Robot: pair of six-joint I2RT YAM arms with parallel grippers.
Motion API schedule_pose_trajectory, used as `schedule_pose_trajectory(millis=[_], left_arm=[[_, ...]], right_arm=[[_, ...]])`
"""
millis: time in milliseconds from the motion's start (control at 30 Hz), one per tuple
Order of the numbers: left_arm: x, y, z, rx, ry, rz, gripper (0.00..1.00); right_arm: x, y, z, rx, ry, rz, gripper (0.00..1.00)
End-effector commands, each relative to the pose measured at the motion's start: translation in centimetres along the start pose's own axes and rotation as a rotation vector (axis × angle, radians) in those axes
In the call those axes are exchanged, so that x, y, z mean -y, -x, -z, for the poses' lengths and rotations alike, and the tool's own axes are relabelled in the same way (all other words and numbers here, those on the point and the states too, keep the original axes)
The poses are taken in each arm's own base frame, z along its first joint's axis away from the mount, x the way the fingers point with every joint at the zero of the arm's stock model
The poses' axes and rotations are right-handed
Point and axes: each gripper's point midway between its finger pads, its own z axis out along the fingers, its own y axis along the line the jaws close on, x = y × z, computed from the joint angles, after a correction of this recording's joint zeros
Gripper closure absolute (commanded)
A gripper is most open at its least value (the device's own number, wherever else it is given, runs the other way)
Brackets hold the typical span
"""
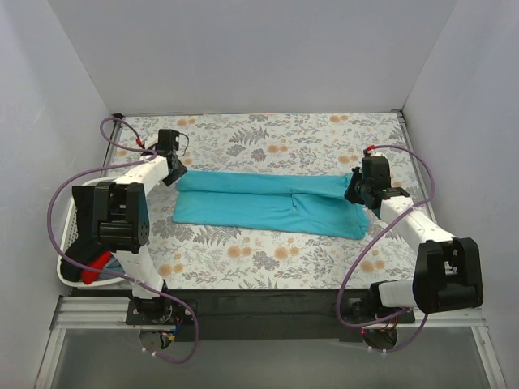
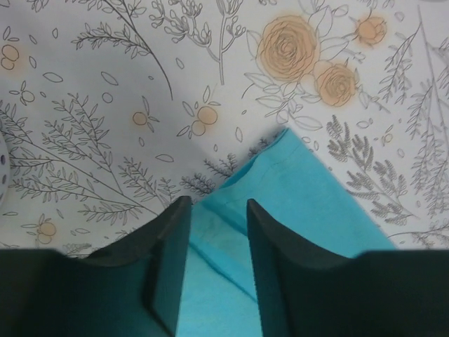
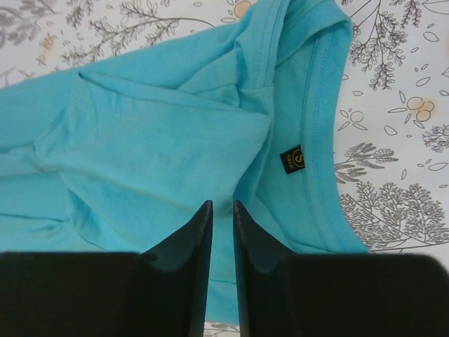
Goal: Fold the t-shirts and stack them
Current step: Fold the tshirt
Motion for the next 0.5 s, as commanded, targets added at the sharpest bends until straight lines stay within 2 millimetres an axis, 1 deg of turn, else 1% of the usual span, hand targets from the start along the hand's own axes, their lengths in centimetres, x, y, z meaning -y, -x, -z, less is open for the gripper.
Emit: schedule_pose_trajectory(millis=[0,33,67,100,167,233,300,333,367,433,467], left_arm=[[-0.1,1.9,2.9,0.038,-0.062,0.066,0.6],[-0.1,1.8,3.3,0.035,-0.075,0.063,0.56],[0.2,2.1,3.7,0.041,-0.095,0.067,0.52],[0.4,2.4,4.4,0.049,-0.115,0.069,0.52],[1.1,2.4,5.1,0.038,-0.162,0.067,0.51],[2.1,2.1,5.6,0.02,-0.215,0.048,0.52],[3.5,1.3,6.1,-0.002,-0.269,0.024,0.53],[4.1,0.8,6.0,-0.018,-0.284,0.01,0.53],[4.9,0.5,6.2,-0.026,-0.31,-0.011,0.54],[6.3,-0.8,6.6,-0.052,-0.344,-0.041,0.55],[6.9,-1.3,6.5,-0.064,-0.362,-0.054,0.55]], right_arm=[[-0.4,0.9,0.9,0.055,0.023,0.004,0.73],[-0.4,0.7,1.0,0.054,0.026,0.007,0.63],[-0.5,0.9,1.3,0.064,0.037,0.015,0.48],[-0.6,1.0,1.5,0.068,0.041,0.019,0.41],[-0.9,1.5,1.7,0.078,0.052,0.03,0.35],[-1.3,2.4,1.7,0.092,0.06,0.036,0.34],[-1.5,2.8,0.9,0.079,0.056,0.05,0.34],[-1.5,2.9,0.7,0.071,0.051,0.053,0.34],[-1.8,3.6,0.1,0.07,0.045,0.056,0.34],[-1.8,4.2,-0.6,0.068,0.034,0.066,0.34],[-1.6,3.9,-1.6,0.043,0.018,0.072,0.34]])
